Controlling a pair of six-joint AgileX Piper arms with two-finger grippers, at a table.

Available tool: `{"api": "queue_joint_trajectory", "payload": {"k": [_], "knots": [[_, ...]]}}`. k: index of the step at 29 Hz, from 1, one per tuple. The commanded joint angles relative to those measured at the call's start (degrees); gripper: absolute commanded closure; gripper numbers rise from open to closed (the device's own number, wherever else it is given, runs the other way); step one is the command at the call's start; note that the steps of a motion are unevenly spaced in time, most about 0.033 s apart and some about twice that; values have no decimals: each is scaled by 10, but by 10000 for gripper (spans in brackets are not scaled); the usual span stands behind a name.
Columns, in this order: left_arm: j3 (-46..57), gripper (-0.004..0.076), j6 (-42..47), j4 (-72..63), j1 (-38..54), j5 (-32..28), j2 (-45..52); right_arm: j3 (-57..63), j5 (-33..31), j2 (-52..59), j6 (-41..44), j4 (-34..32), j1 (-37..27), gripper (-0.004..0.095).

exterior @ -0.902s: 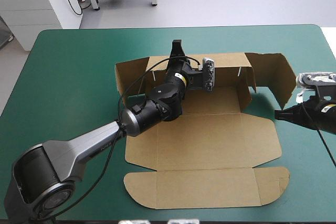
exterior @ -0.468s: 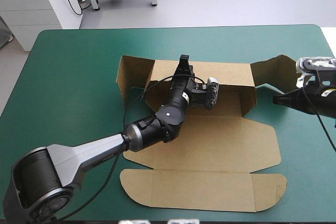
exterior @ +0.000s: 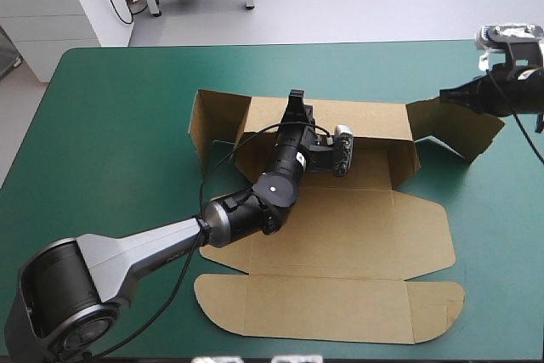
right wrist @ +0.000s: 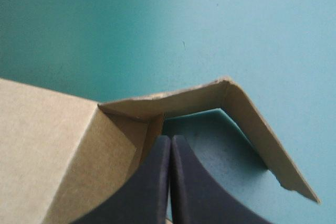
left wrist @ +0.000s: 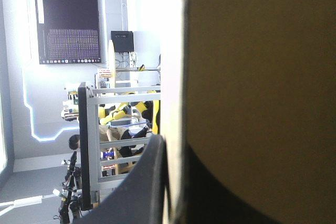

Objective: Fold the box

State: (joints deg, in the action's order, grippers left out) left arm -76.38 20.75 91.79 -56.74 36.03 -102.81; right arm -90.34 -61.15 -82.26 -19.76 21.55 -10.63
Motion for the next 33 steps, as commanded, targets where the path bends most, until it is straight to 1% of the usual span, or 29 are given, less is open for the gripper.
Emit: {"api": "queue_joint_trajectory", "payload": {"k": [1,4,7,9,12,16,20,24,25,29,33], "knots": [[-10,731,64,29,-2,14,26,-72,-2,-30,-6,19,-2,927],[-10,731,102,59,-2,27,26,-117,-14,-70,-6,34,-2,927],[-10,731,109,74,-2,30,26,-150,-20,-102,-6,48,8,927],[-10,731,109,77,-2,29,26,-168,-20,-125,-6,37,23,927],[-10,731,109,77,-2,29,26,-183,-21,-153,8,1,43,927],[-10,731,109,77,-2,28,26,-186,-48,-177,18,-36,52,927],[-10,731,109,76,-2,28,26,-186,-62,-177,20,-44,52,927],[-10,731,109,76,-2,28,26,-184,-102,-177,21,-83,52,927],[-10,731,109,76,-2,28,26,-177,-102,-177,25,-91,52,927],[-10,731,107,76,-2,30,26,-124,-101,-151,9,-54,50,927],[-10,731,101,74,-2,30,26,-89,-100,-130,3,-54,50,927]]}}
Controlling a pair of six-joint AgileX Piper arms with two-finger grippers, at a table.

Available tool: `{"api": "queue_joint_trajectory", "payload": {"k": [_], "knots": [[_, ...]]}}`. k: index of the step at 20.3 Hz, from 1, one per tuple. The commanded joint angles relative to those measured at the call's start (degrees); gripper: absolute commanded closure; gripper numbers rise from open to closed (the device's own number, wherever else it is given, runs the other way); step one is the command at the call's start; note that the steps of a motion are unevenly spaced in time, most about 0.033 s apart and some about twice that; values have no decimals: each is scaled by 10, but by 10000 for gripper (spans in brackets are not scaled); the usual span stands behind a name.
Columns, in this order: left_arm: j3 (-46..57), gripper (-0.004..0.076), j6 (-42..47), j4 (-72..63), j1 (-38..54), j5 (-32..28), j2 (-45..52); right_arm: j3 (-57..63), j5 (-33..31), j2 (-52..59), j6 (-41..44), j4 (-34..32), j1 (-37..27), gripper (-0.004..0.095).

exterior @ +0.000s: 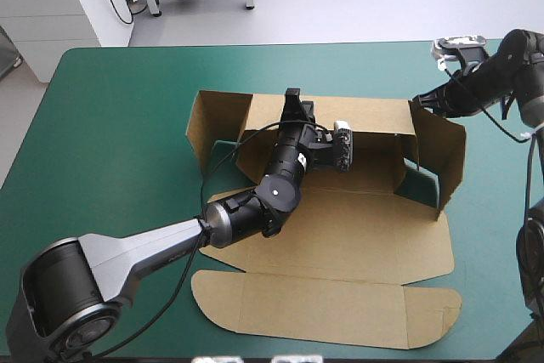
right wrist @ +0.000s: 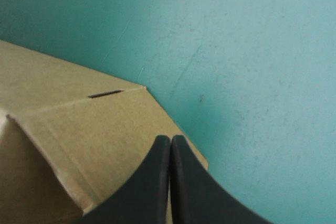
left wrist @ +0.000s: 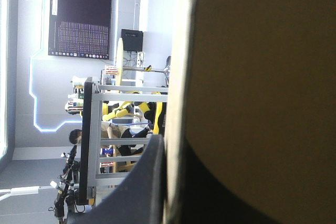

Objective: Fold the box

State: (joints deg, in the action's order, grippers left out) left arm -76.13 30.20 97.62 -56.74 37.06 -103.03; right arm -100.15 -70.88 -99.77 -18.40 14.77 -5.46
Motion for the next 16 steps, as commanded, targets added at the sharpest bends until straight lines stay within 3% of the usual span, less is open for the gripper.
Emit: {"api": "queue_joint_trajectory", "payload": {"k": [1,7,16], "knots": [[-13,731,6,16,-2,22,28,31,1,60,-15,14,-2,928],[-13,731,4,18,-2,24,21,146,70,136,-35,58,-2,927],[-13,731,6,18,-2,50,-16,337,242,230,-86,150,-3,928]]}}
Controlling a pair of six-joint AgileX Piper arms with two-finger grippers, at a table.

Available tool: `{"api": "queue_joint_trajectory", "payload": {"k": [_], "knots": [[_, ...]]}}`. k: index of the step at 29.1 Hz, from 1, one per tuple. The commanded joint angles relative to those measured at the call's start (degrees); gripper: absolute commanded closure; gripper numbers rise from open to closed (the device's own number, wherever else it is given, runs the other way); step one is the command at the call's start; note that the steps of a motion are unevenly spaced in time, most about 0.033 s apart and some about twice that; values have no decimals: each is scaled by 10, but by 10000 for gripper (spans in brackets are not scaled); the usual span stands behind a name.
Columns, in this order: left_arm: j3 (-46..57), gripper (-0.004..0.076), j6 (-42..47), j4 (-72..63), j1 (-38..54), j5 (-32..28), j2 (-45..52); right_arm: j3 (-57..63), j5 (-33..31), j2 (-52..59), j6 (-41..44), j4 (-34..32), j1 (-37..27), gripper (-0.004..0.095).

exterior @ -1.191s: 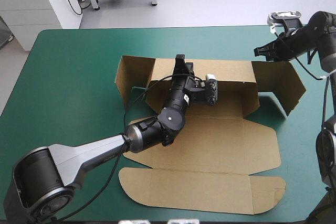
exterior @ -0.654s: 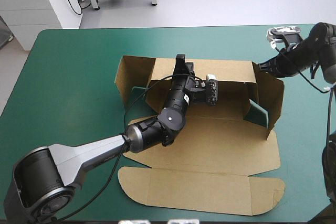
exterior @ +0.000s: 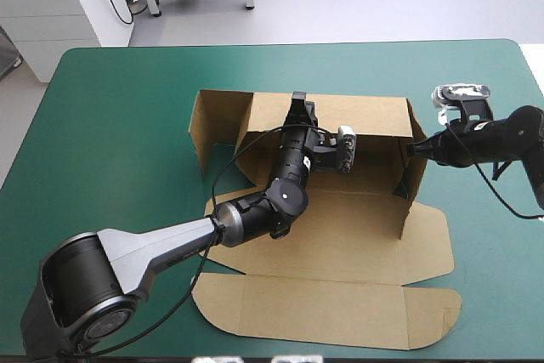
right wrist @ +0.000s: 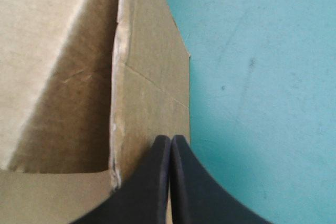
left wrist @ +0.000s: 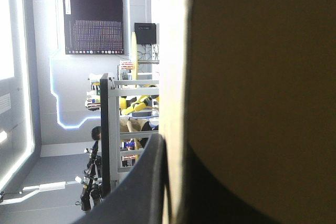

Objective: Fold the box

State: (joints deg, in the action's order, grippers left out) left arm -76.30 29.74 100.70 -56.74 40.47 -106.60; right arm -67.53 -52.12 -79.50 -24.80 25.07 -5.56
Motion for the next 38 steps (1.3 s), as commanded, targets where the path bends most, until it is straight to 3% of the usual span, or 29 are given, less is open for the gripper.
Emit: {"api": "queue_joint_trajectory", "payload": {"k": [1,6,15,17,21,24,28,38], "knots": [[-11,731,11,-13,-2,17,19,25,69,28,-40,76,-2,928],[-11,731,11,-13,-2,23,19,69,128,29,-119,189,-2,927],[-11,731,11,-8,-2,32,19,78,128,42,-191,158,-2,917],[-11,731,11,0,-2,34,19,78,122,50,-206,155,-2,877],[-12,731,11,17,-2,38,19,78,114,71,-207,142,-2,637],[-12,731,11,15,-2,41,19,78,92,80,-225,87,-2,485],[-12,731,11,15,-2,41,19,78,71,80,-226,57,-2,459],[-12,731,18,17,-2,41,19,78,68,41,-307,144,-2,459]]}}
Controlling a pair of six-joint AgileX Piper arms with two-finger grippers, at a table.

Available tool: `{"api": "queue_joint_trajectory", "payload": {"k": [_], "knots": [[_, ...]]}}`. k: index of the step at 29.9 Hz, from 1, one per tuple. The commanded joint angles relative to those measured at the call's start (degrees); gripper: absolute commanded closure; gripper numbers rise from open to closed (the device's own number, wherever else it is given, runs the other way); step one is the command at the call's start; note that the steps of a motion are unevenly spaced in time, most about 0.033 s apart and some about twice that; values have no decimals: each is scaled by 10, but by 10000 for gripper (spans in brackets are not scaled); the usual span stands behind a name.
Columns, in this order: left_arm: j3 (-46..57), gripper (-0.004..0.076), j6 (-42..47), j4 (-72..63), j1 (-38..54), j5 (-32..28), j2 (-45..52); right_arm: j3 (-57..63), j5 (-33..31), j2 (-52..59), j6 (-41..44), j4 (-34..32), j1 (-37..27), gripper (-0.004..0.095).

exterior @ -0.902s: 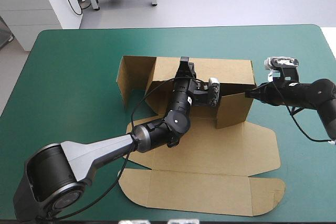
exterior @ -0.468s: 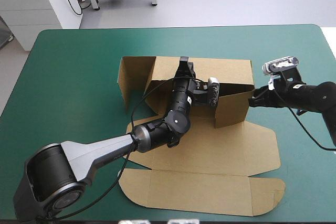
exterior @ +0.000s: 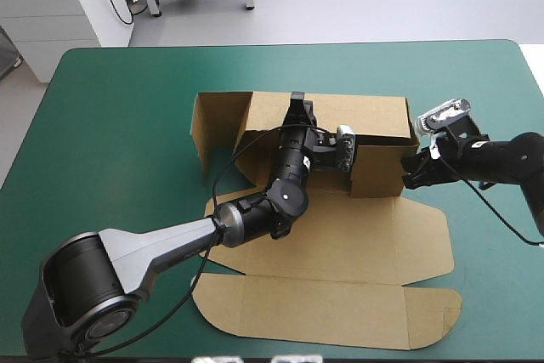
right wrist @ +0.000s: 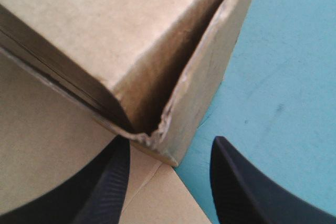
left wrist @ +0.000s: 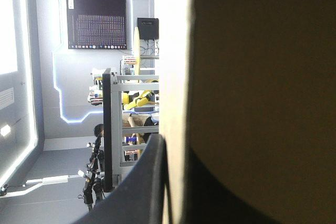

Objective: Fold the box

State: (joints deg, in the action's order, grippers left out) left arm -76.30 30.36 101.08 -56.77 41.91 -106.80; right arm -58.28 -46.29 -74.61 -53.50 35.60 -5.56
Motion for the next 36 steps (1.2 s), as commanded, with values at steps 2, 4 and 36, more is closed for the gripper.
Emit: {"api": "queue_joint_trajectory", "payload": {"k": [2,4,36], "knots": [[-12,731,12,13,-2,26,21,-15,2,-27,-39,48,-2,459],[-12,731,18,13,-2,26,21,-15,-3,-44,-47,62,-2,459],[-12,731,19,13,-2,26,18,-15,79,-82,-154,151,10,908]]}}
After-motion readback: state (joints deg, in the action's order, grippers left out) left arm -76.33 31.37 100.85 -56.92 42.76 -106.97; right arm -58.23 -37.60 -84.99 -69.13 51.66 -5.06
